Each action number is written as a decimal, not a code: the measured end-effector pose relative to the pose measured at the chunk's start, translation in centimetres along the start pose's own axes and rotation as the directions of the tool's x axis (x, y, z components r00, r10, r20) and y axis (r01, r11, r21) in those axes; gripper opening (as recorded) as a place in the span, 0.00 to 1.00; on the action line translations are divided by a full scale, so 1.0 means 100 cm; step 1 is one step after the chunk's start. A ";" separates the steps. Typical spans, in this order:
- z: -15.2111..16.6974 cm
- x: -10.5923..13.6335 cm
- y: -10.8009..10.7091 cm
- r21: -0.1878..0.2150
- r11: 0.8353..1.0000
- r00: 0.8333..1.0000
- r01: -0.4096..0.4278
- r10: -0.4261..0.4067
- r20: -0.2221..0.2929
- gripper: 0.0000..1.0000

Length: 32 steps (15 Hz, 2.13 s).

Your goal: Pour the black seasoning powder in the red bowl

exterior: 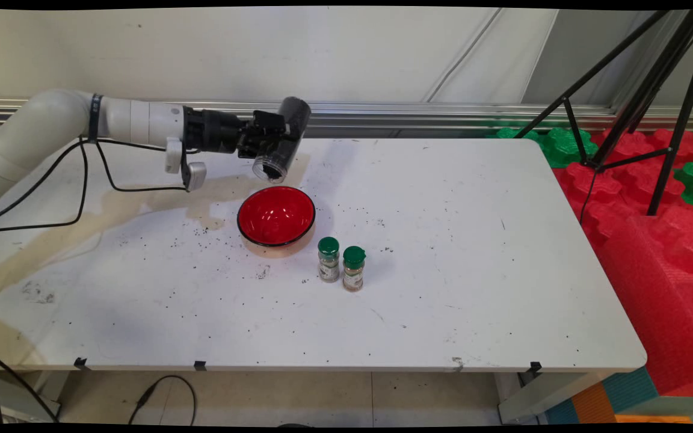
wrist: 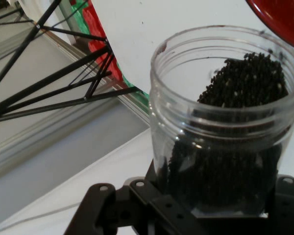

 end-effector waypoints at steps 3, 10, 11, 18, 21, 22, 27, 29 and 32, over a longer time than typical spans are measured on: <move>-0.002 0.003 -0.001 0.005 0.999 0.999 -0.036 0.036 -0.001 0.00; -0.006 0.006 -0.003 0.014 0.995 0.995 -0.098 0.098 0.000 0.00; -0.006 0.007 -0.003 0.016 0.994 0.994 -0.105 0.105 0.000 0.00; -0.006 0.008 -0.007 0.022 0.989 0.990 -0.143 0.143 0.002 0.00; -0.005 0.008 -0.008 0.024 0.988 0.988 -0.152 0.152 0.002 0.00; -0.005 0.008 -0.008 0.025 0.988 0.988 -0.155 0.155 0.002 0.00; -0.005 0.009 -0.009 0.027 0.987 0.987 -0.159 0.159 0.002 0.00; -0.006 0.009 -0.009 0.027 0.992 0.992 -0.126 0.126 0.007 0.00; -0.007 0.007 -0.008 0.024 0.999 0.999 -0.040 0.039 0.016 0.00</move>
